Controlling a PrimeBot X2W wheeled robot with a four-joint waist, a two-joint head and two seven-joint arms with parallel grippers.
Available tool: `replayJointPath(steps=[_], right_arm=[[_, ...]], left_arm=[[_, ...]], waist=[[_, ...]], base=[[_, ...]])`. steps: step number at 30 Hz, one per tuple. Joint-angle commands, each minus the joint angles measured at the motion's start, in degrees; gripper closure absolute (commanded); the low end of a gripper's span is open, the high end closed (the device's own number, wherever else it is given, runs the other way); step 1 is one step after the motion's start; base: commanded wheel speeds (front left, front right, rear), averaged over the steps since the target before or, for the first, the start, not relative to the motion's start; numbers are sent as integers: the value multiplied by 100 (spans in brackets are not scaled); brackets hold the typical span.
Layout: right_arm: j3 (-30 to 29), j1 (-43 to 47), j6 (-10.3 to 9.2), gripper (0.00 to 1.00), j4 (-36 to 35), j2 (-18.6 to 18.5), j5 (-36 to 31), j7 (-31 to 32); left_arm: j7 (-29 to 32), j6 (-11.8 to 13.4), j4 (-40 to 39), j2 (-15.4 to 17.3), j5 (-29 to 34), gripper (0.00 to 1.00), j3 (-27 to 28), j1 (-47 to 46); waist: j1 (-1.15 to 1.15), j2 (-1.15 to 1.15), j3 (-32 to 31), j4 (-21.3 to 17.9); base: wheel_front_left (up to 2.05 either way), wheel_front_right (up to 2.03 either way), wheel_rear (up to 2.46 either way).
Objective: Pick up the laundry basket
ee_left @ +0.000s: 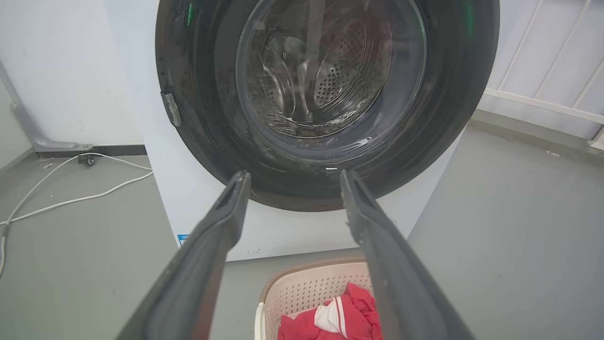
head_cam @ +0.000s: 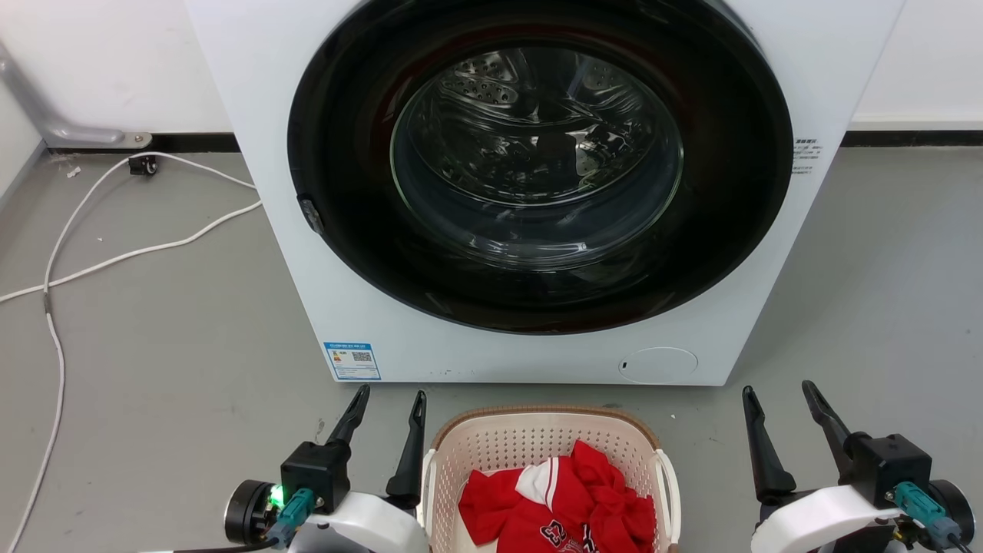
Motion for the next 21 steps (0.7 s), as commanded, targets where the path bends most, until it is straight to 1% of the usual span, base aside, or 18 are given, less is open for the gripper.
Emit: replayJointPath(steps=[1,14,17,21], right_arm=[[0,31,-2,0,14,18,17,-34],[-44,-4,-2,0,91,17,108,-18],[-44,-36,-2,0,192,17,183,25],[-50,-146,-2,0,459,16,250,71]], left_arm=[[-26,-23,31,0,-50,0,6,-29],[-21,-14,197,-1,-137,0,35,-103],[-21,-21,353,-1,-103,0,20,-203],[-21,-51,745,-1,-105,0,-5,-403]], waist=[[0,0,3,-1],[0,0,100,3],[0,0,261,-10],[0,0,629,-51]], base=[[0,0,0],[0,0,0],[0,0,0],[0,0,0]])
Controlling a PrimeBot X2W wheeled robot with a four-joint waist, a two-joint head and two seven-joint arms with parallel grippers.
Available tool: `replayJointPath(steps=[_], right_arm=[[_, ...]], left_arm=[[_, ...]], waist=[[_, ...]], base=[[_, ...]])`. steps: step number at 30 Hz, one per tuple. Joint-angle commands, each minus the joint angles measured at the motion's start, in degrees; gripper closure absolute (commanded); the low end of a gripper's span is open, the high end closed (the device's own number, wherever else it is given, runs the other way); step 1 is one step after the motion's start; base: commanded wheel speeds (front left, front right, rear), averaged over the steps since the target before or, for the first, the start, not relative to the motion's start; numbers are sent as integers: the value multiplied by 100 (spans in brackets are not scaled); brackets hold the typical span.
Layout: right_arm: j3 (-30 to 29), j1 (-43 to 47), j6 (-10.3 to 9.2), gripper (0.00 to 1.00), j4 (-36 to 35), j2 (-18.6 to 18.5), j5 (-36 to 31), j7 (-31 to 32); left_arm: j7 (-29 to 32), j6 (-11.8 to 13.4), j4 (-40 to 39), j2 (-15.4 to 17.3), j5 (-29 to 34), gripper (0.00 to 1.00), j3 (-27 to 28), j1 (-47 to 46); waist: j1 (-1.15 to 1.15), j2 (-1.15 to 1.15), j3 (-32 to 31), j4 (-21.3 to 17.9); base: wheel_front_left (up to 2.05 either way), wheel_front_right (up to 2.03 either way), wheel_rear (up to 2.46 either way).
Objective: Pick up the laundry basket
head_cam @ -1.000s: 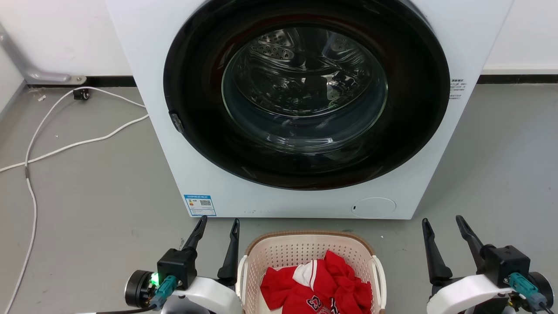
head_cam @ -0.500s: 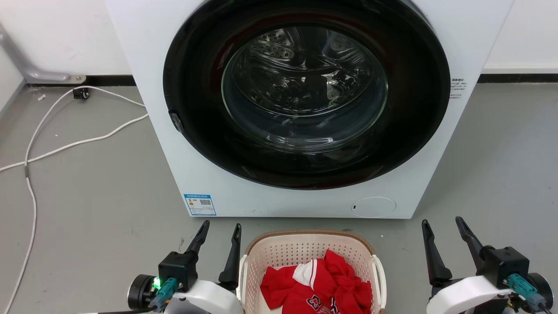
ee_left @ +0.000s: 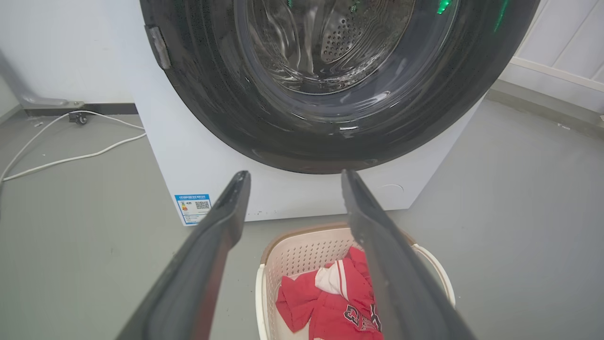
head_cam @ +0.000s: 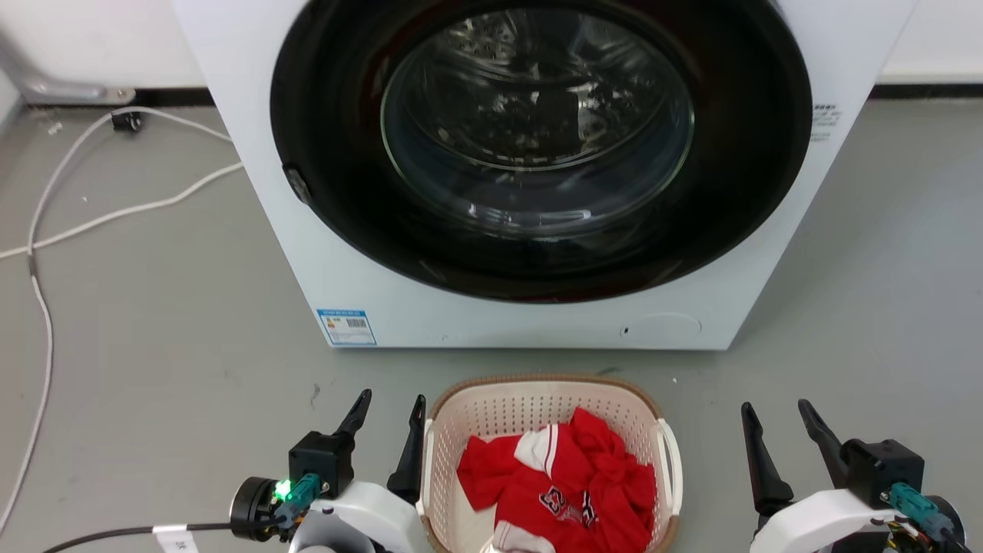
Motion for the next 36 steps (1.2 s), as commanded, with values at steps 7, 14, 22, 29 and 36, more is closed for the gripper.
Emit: replayJointPath(steps=[7,14,22,29,36], right_arm=[[3,-495,-2,0,788,14,153,-108],[50,-1104,-2,0,1570,13,253,-210],[325,-2227,-2,0,2752,13,398,-230],[767,-3256,-2,0,3828,12,714,-92],[1576,-4238,-2,0,4726,10,1332,56]], left_arm=[[-15,-128,1057,8,-4,0,45,-706],[-15,-213,1942,64,-102,0,97,-1414],[3,-315,3135,146,-398,0,184,-2477],[249,-358,3925,224,-758,0,63,-3337],[771,-363,4325,398,-1355,0,-435,-3957]], waist=[[0,0,1024,-163],[0,0,1729,-256],[0,0,2682,-392],[0,0,3348,-475],[0,0,3901,-549]], base=[[0,0,0],[0,0,0],[0,0,0],[0,0,0],[0,0,0]])
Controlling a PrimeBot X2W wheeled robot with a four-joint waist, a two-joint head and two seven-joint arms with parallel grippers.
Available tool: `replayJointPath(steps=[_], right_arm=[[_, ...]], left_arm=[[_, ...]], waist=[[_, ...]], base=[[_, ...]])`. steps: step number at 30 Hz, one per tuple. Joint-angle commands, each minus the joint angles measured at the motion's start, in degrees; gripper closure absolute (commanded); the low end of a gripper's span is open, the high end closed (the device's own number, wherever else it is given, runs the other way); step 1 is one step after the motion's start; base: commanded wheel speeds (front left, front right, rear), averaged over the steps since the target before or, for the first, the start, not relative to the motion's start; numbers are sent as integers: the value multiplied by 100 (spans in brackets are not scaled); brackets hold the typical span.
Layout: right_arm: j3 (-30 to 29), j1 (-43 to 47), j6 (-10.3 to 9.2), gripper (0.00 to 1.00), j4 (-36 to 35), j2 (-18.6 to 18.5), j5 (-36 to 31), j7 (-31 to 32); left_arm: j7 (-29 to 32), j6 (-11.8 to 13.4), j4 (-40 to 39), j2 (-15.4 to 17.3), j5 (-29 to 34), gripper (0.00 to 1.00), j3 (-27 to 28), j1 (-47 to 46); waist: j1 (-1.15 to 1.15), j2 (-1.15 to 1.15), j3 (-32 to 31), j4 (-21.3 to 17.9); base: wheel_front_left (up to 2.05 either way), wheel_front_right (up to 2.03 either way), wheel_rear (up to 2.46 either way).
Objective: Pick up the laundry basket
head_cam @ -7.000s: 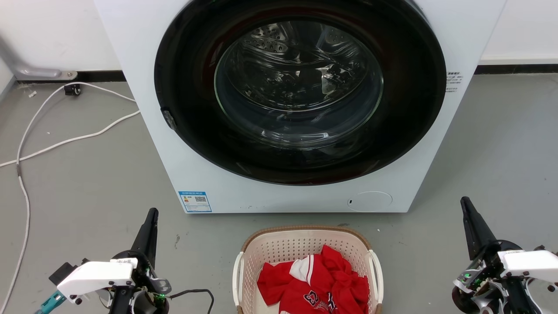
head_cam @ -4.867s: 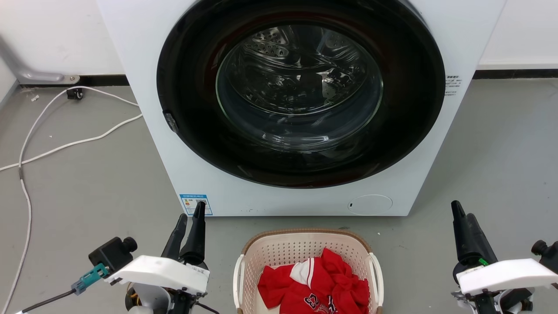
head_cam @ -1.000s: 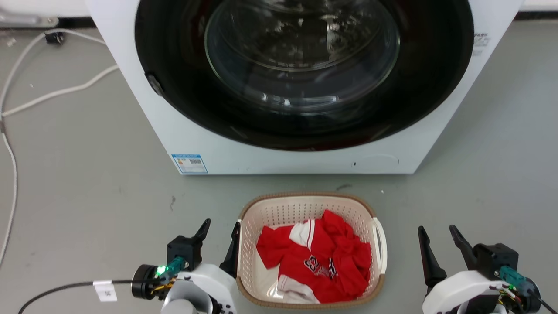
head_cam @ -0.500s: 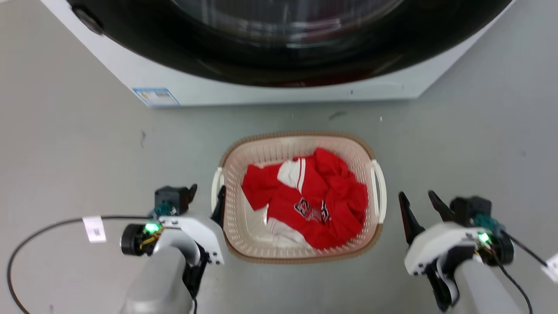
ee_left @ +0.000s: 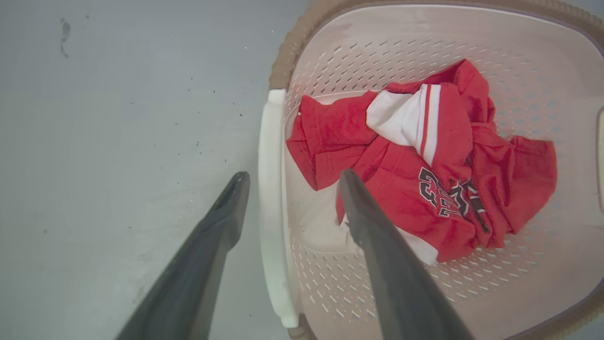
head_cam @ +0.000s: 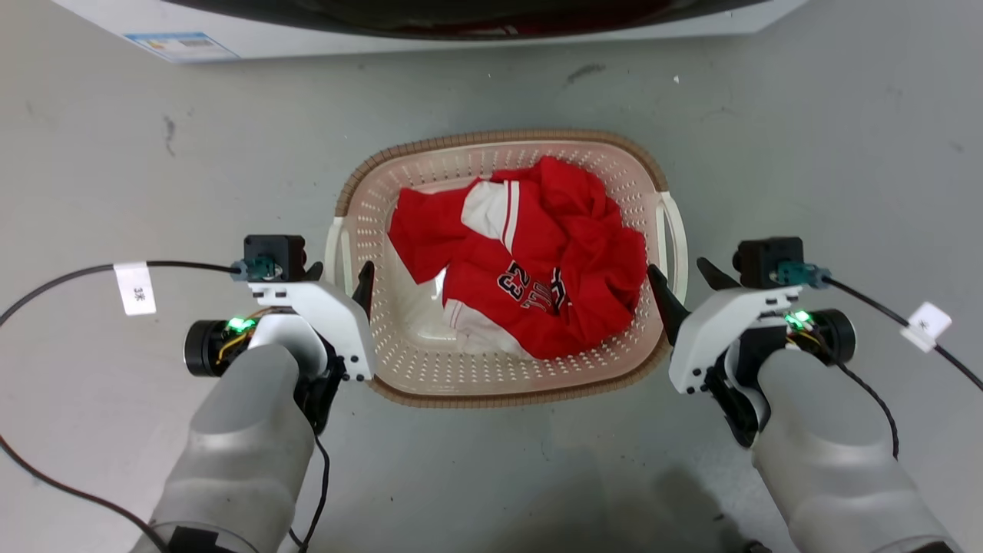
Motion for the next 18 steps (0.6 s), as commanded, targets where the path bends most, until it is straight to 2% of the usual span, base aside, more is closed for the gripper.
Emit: replayJointPath(steps=[1,13,14,15,17,18], right_arm=[[126,-174,-3,0,90,2,135,36],[987,-835,-3,0,653,3,880,235],[1035,-863,-2,10,688,3,934,272],[1083,-898,-2,57,709,3,995,288],[1217,-922,-1,100,711,4,1127,362],[1270,-935,0,100,723,7,1180,379]], left_arm=[[52,-12,36,49,-81,0,-73,-130],[523,-11,314,168,-562,0,-585,-616],[561,-11,336,164,-599,0,-606,-642],[622,-11,354,143,-651,48,-639,-660],[656,-11,341,124,-719,100,-717,-696],[686,-11,334,112,-761,100,-762,-693]], waist=[[-1,0,150,-51],[-1,0,526,-109],[-1,0,539,-107],[-1,0,550,-105],[-1,0,568,-92],[-1,0,569,-91]], base=[[0,0,0],[0,0,0],[0,0,0],[0,0,0],[0,0,0],[0,0,0]])
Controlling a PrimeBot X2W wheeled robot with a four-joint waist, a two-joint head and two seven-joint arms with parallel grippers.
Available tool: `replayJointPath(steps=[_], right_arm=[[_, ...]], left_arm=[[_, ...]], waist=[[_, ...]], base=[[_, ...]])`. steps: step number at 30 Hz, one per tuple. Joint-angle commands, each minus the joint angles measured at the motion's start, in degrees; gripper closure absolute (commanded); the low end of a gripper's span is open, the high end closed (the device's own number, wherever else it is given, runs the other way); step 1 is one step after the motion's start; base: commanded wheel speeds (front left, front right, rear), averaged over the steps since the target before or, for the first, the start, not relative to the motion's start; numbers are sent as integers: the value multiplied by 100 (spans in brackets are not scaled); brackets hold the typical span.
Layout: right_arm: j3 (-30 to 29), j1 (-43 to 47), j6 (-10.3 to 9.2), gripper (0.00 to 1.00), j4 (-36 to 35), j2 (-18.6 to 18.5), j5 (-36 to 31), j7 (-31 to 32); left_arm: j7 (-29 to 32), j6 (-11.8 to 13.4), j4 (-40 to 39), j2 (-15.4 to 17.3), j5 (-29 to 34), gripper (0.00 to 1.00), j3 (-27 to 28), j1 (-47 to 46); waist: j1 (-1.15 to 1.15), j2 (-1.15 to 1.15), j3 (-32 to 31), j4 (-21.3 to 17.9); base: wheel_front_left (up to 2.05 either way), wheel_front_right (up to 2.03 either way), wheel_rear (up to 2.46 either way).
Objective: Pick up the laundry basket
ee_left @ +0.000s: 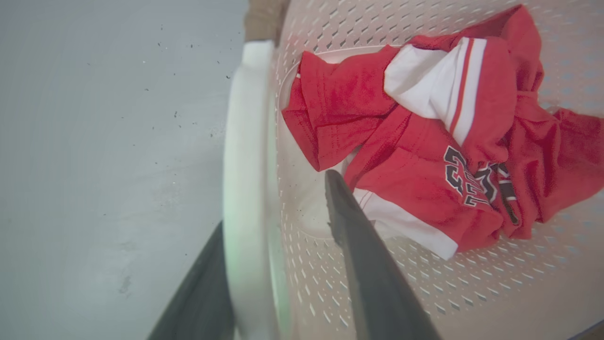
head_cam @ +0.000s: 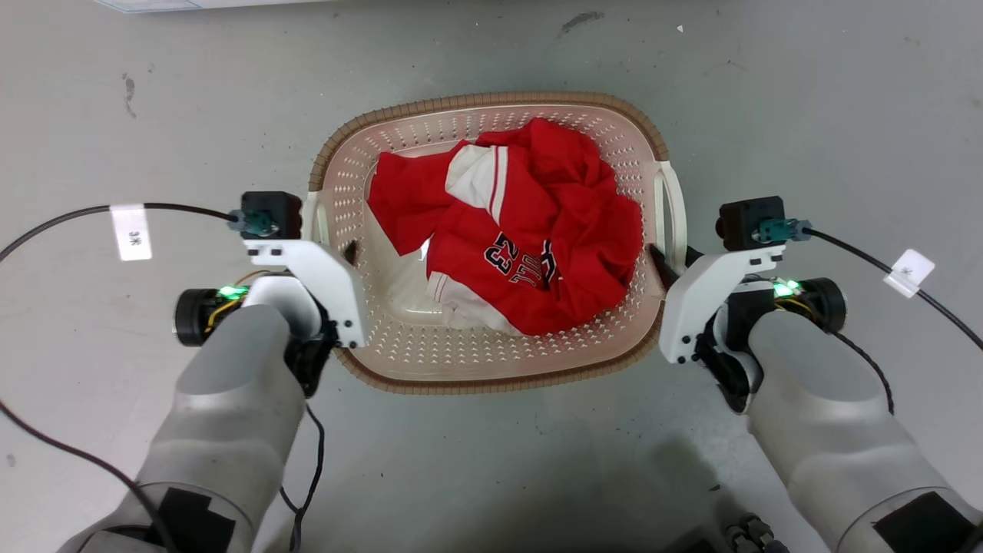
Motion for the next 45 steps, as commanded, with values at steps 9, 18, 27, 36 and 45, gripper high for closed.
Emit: replayJointPath(steps=[9,18,27,36,45], right_arm=[[443,-79,36,100,95,84,416,67],[846,19,38,100,-10,-73,900,579],[1197,251,39,100,-95,-252,1461,1449],[1409,356,40,100,-134,-310,1934,2292],[1582,442,41,100,-74,-323,2310,3117]], left_arm=[[127,-38,-172,-88,-412,100,-461,41],[547,-43,-117,-206,-799,100,-843,27],[1256,-45,-88,-315,-1296,100,-1136,243],[1910,-45,-88,-281,-1723,100,-1309,454],[2427,-46,-176,-238,-2066,100,-1518,636]], waist=[[0,0,-137,38],[0,0,-598,126],[0,0,-1512,235],[0,0,-2301,260],[0,0,-3103,278]], base=[[0,0,0],[0,0,0],[0,0,0],[0,0,0],[0,0,0]])
